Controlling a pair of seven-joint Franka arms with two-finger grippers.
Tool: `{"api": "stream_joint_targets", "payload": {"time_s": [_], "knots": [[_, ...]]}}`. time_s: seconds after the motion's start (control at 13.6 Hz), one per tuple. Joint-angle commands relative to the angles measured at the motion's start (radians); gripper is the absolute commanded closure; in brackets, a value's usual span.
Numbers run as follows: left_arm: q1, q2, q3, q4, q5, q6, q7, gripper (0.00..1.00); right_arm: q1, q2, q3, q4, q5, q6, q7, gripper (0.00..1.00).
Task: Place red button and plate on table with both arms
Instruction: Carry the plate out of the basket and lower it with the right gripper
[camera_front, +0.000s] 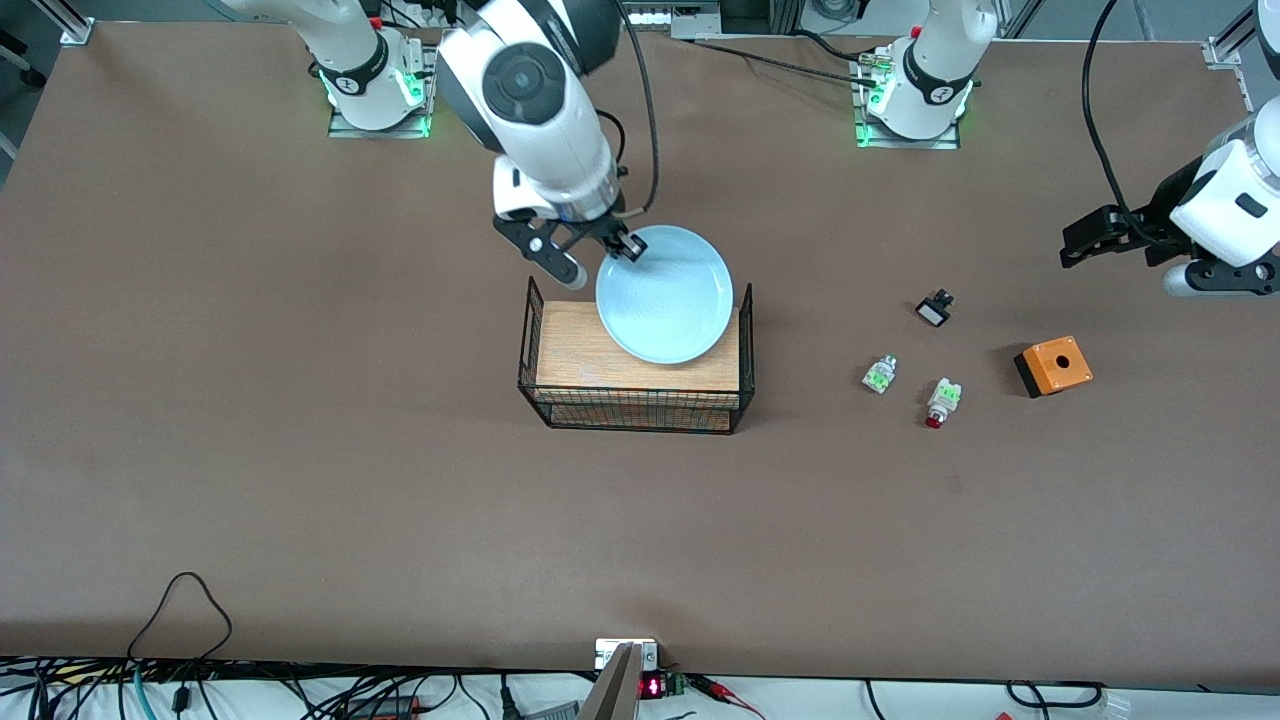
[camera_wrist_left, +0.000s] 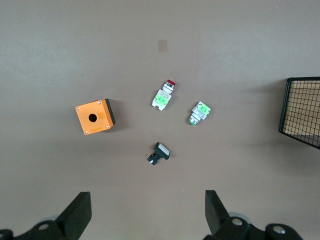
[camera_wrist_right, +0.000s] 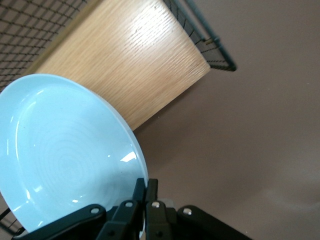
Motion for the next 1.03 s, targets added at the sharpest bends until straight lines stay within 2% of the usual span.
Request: {"api": "stream_joint_targets", "payload": {"time_s": [0.0,0.29,0.59,0.81,0.95], "knots": [[0.011,-0.007,-0.001,0.042,-0.024,-0.019,0.025,0.00,-0.066,-0.075,-0.001,-0.005,0.020,-0.045,-0.028,1.00],[0.011,-0.010,-0.009,0.051,-0.023,-0.030,0.036,0.00,-0.257,-0.149,-0.001,-0.004,0.026,-0.113,-0.219,1.00],[0.009,-0.008,-0.015,0.053,-0.019,-0.054,0.041,0.00,-0.492,-0.166,-0.004,-0.011,0.033,-0.246,-0.662,1.00],[0.008,-0.008,-0.019,0.054,-0.018,-0.058,0.037,0.00,-0.598,-0.181,-0.004,-0.094,0.014,-0.254,-0.940,1.00],[0.008,-0.002,-0.018,0.065,-0.012,-0.054,0.031,0.00,-0.673,-0.179,-0.005,-0.154,-0.038,-0.236,-1.119,1.00]]}}
